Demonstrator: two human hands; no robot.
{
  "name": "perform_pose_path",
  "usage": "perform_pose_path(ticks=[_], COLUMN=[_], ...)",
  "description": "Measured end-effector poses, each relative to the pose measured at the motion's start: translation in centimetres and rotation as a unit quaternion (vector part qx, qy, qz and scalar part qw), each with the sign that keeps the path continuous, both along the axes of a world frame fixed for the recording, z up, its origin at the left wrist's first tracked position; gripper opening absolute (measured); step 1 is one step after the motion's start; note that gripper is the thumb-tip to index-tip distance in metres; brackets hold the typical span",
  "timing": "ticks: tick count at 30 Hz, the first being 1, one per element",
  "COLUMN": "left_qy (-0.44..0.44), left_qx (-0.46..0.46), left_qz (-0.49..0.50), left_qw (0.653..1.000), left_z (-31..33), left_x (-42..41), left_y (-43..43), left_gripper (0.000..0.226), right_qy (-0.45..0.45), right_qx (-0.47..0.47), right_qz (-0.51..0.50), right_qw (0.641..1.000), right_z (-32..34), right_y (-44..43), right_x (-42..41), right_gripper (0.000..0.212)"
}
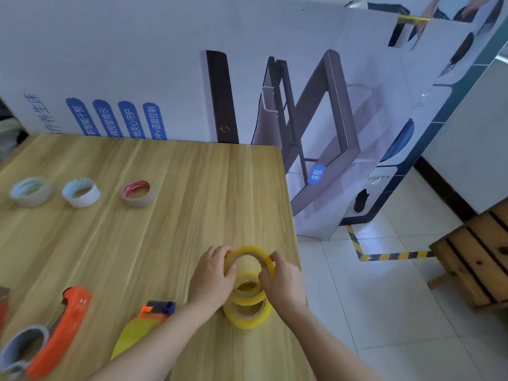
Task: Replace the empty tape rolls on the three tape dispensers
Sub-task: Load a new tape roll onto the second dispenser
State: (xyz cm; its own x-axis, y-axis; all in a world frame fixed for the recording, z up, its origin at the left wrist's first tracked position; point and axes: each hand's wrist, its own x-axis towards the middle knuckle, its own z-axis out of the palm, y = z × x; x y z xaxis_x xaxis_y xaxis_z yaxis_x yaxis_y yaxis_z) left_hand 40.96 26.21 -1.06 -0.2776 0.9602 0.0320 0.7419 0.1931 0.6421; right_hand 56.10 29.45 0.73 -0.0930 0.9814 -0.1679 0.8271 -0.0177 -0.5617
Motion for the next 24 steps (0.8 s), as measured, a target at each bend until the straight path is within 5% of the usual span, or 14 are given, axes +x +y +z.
perform_pose_path(ticks=[11,14,20,24], left_qy=[-0.116,-0.208,-0.378,-0.310], left_qx=[0.144,0.169,0.147,0.152], left_qz=[0.188,0.209,0.191,0.138], left_qw=[0.965,0.940,0.894,0.928], left_z=[6.5,8.4,11.0,12.5], left_x=[-4.6,-6.6,-10.3,-12.8], left_y=[0.1,-0.2,-1.5,-3.3], left_gripper=[0.031,0.021,0.021,0.038], right_qy=[0.160,0.295,0.518,0.546], right_qx=[0.209,0.070,-0.126,-0.141], right_qz=[0.047,0.087,0.165,0.170], right_qw=[0.964,0.949,0.830,0.808], right_z=[5.4,7.2,11.4,13.7], right_y=[0.1,-0.2,-2.0,-3.7], right_x=[-4.7,-6.3,-10.3,-14.0], right_gripper=[0.029,0.032,0.040,0.041])
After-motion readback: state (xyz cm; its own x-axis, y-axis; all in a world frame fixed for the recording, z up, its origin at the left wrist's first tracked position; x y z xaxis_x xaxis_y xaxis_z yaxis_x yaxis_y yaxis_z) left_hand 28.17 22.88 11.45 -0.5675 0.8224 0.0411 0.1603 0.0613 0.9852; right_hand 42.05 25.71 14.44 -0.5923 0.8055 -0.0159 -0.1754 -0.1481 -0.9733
